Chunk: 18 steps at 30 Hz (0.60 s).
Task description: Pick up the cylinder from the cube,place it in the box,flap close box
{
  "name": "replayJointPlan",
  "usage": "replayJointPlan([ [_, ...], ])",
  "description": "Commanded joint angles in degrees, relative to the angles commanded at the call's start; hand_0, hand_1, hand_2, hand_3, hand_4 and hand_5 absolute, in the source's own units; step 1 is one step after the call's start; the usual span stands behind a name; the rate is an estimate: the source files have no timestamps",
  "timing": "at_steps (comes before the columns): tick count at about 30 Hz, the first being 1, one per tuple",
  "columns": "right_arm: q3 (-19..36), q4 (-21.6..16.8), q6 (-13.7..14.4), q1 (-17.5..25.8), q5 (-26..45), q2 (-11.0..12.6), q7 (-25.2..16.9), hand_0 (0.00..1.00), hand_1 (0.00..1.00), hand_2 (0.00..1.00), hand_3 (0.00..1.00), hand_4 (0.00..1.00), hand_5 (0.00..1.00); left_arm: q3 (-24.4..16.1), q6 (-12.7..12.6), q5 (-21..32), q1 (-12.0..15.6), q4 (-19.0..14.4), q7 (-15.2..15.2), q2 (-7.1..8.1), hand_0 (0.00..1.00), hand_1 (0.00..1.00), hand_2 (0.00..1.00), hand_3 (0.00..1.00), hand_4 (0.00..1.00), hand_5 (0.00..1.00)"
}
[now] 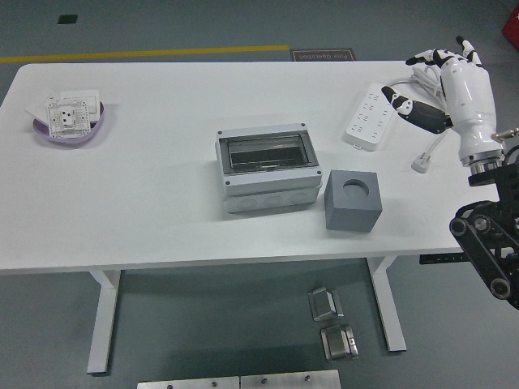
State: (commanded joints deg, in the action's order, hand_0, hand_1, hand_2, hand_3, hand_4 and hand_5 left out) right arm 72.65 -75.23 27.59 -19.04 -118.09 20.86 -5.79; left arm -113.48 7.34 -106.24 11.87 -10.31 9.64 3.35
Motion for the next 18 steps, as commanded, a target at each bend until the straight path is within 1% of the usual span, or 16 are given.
replayJointPlan([
  [7,1.78,-0.52,0.32,0.74,2.45,-0.67,-0.99,0.998,0.615,0.646,0.598,0.899,0.651,0.21,-0.02,0.21,0.03,0.0,0.06,-0.11,0.679,0.651,0.559,0.588,0.494,0.038],
  [11,3.4,-0.66,0.86,1.27,5.65,-1.13,-2.07,0.998,0.615,0.646,0.598,0.899,0.651,0.94,-0.12,1.11,-0.15,0.0,-0.01,-0.32,0.679,0.651,0.559,0.588,0.494,0.038],
  [12,3.93,-0.72,1.0,1.48,6.35,-1.22,-2.32,0.998,0.615,0.645,0.596,0.9,0.678,0.85,-0.11,1.07,-0.15,0.0,-0.02,-0.41,0.68,0.65,0.56,0.588,0.495,0.037],
  [17,7.24,-1.41,1.57,2.8,8.45,-1.34,-3.17,0.998,0.615,0.645,0.596,0.9,0.678,-0.61,0.09,-0.25,-0.04,0.0,-0.1,-0.87,0.68,0.65,0.56,0.588,0.495,0.037],
  [18,7.98,-1.61,1.66,3.11,8.6,-1.37,-3.27,0.998,0.593,0.646,0.597,0.895,0.685,-1.06,0.15,-0.73,0.0,0.0,-0.11,-0.94,0.68,0.646,0.559,0.587,0.494,0.038],
])
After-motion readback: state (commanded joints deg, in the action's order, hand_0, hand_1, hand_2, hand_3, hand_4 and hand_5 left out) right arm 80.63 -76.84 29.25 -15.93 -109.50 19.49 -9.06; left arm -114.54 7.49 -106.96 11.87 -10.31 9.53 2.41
